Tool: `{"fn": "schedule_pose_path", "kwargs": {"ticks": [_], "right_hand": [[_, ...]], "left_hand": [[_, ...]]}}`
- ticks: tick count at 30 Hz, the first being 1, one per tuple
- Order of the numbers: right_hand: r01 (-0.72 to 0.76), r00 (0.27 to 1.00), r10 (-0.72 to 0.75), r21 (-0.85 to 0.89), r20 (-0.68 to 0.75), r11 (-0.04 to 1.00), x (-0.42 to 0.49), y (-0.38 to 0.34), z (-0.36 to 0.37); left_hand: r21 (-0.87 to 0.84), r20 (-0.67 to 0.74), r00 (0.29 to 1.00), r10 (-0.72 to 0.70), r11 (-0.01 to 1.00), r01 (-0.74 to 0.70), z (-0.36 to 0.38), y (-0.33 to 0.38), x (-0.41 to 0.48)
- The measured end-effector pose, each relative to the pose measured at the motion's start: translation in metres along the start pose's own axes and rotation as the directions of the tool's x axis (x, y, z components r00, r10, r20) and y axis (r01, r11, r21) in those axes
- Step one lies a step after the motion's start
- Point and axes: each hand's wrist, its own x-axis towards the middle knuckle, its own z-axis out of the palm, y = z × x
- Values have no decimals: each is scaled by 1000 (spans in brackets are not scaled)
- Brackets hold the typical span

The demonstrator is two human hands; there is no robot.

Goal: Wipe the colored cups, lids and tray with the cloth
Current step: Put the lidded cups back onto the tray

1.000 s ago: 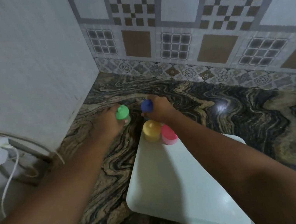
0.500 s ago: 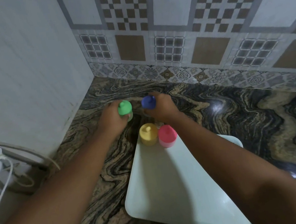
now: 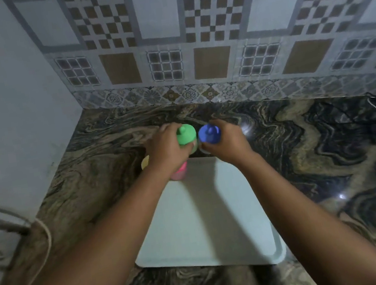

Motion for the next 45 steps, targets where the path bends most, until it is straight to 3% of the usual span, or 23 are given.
{"fn": "schedule_pose_path", "kwargs": {"ticks": [4, 10, 29, 37, 40, 45], "right_hand": [[-34, 999, 34, -7, 6, 999, -22, 22, 2], [-65, 997, 66, -13, 40, 998, -35, 40, 5], [-94, 993, 97, -51, 71, 994, -41, 51, 15], [-94, 982, 109, -98, 155, 991, -40, 59, 3], [-86, 992, 92, -62, 87, 994, -48, 64, -8], [-133, 989, 129, -37, -77, 990, -79, 90, -21]], "left_hand": [[164, -2, 999, 33, 986, -32, 25, 6, -24], [276, 18, 995, 94, 957, -95, 45, 5, -37], [339, 95, 991, 95, 933, -122, 58, 0, -43], [342, 159, 982, 103, 927, -152, 47, 1, -45], [302, 93, 989, 118, 943, -141, 27, -1, -47], [57, -176, 982, 66, 997, -57, -16, -40, -56]]}}
